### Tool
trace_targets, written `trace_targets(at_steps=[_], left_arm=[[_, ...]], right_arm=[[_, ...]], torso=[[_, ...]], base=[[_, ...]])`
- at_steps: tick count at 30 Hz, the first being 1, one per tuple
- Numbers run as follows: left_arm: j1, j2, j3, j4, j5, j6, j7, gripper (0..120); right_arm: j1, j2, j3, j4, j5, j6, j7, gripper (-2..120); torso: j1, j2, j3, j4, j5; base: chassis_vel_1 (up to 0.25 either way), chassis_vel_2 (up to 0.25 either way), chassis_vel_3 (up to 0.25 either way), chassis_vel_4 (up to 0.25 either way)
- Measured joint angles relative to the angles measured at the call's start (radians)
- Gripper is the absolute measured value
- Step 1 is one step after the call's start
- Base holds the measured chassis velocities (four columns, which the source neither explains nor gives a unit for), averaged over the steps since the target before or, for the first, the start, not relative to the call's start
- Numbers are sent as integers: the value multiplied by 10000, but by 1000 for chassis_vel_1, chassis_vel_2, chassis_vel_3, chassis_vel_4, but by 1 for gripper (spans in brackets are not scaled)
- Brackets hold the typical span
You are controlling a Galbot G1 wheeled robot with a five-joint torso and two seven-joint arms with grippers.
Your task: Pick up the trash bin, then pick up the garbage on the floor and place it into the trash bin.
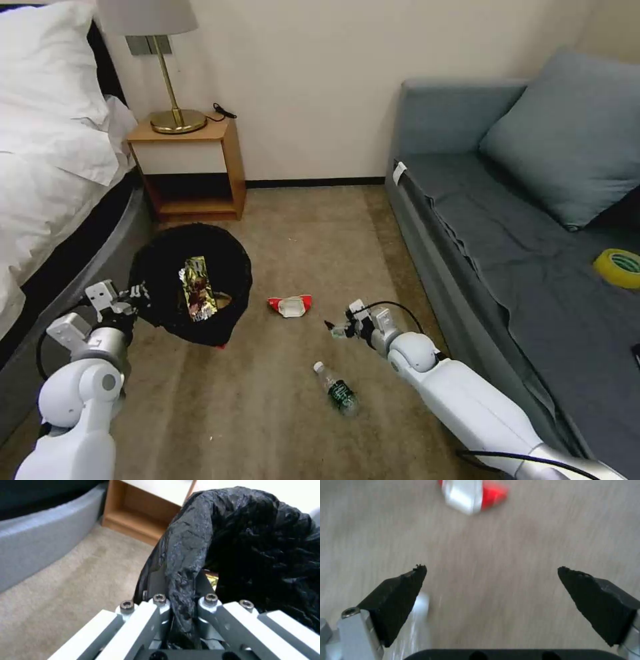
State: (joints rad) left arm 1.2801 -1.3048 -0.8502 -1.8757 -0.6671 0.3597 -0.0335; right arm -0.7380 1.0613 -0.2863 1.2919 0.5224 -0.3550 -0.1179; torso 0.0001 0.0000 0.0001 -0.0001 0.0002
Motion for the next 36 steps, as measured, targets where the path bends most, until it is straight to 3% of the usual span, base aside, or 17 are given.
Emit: trace_targets(at_steps=[7,13,21,30,36], left_arm=[[5,-16,7,261,31,-120,110,4],[-34,-4,1,400,28,-157,140,4],[25,23,-129,554,9,-215,249,4],[113,19,-239,500,-57,-254,324,4],[111,-5,-292,452,-71,-255,329,4]], right_arm=[[-252,-772,-434,469,557,-791,-634,100],[-370,-754,-706,344,561,-939,-884,100],[-388,-348,-968,-264,775,-738,-1002,100],[171,1012,-1212,-2223,296,-319,-1279,100],[336,1436,-1199,-2926,39,-194,-1380,100]], torso=[[0,1,-1,1,-2],[0,0,-1,0,-2],[-1,0,-1,1,-2],[-1,0,-1,2,-2],[-1,0,-1,3,-3]], base=[[0,0,0,0],[0,0,0,0],[0,0,0,0],[0,0,0,0],[0,0,0,0]])
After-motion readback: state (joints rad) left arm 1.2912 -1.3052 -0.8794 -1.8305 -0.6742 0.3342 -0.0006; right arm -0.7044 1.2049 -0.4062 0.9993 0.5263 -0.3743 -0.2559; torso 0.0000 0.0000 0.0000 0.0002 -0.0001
